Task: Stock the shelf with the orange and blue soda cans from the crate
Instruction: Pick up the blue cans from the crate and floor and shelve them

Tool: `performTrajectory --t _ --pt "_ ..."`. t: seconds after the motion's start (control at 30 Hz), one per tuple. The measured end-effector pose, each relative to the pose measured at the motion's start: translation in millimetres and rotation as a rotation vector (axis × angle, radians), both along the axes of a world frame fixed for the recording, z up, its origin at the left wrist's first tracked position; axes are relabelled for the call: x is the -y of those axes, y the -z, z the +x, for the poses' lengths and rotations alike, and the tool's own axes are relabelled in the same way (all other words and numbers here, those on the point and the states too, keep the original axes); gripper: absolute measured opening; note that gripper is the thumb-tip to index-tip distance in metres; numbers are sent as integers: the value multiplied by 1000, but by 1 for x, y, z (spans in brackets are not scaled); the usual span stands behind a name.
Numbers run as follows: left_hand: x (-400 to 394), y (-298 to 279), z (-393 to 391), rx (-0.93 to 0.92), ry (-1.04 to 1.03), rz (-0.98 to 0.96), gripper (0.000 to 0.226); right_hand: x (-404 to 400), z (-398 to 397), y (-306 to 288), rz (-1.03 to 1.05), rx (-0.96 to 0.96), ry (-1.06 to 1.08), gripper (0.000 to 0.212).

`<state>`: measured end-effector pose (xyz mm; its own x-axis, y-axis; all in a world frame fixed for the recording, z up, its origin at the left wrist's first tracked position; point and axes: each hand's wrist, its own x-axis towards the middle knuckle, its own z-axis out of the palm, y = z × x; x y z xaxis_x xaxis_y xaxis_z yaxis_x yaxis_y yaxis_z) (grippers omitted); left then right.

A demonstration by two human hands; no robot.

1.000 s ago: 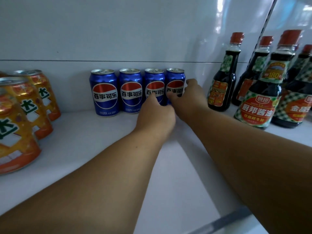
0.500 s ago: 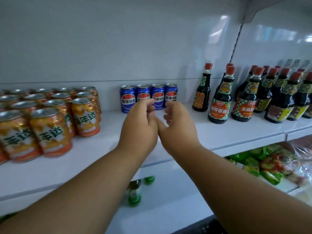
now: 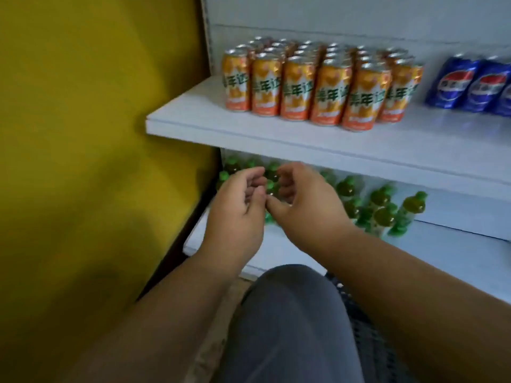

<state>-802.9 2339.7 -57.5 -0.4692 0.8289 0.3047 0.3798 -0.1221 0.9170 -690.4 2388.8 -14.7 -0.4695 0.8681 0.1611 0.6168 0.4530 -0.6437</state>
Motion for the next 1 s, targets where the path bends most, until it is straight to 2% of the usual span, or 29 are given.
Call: performTrajectory --t 0.17,0.27,0.37,0.57,0.73,0.83,1.0 --pt "58 64 -87 159 -239 -84 24 30 -118 38 -12 286 -308 33" --pt "76 100 -123 264 -327 -151 28 40 -170 75 -46 420 -422 35" --pt "84 139 -146 267 -359 -238 26 41 -197 113 -117 545 -467 38" --pt "75 224 -156 293 -435 -359 24 20 -206 171 -264 751 -551 46" --pt "50 291 -158 371 -551 -530 33 12 -205 203 -319 837 -624 50" --pt "33 317 -155 268 -557 -655 30 5 -202 216 -321 883 -637 62" --pt "3 382 -150 211 -483 -922 55 -12 -193 229 -423 906 -579 67"
